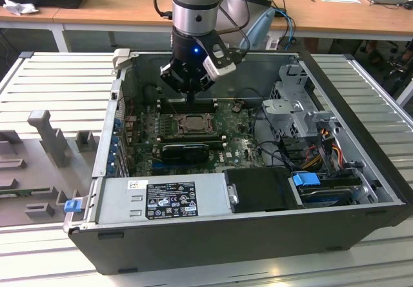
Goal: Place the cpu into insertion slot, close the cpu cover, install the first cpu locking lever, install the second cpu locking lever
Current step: 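Install the first cpu locking lever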
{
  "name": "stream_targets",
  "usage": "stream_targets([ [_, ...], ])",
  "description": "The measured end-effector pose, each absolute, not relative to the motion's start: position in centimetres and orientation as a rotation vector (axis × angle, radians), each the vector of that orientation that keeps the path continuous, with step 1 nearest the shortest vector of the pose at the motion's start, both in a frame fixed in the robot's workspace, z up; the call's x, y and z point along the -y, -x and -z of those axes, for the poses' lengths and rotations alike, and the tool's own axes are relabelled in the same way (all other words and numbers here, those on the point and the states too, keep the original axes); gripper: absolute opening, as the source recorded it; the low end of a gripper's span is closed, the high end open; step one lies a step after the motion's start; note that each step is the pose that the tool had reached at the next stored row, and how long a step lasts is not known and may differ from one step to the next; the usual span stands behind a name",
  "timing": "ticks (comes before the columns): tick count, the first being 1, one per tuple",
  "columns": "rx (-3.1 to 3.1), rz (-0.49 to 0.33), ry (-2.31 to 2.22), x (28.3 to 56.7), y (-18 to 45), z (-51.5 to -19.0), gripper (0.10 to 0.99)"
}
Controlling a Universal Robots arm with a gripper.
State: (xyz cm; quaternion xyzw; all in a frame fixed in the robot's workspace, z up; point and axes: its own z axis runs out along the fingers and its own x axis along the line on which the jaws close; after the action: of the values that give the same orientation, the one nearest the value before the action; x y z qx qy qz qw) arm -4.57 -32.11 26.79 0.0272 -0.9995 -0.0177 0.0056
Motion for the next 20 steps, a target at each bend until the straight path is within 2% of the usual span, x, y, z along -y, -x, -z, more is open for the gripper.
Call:
stream_targets([
  [20,3.129,0.056,-0.085,32.1,10.2,-26.6,0.106],
])
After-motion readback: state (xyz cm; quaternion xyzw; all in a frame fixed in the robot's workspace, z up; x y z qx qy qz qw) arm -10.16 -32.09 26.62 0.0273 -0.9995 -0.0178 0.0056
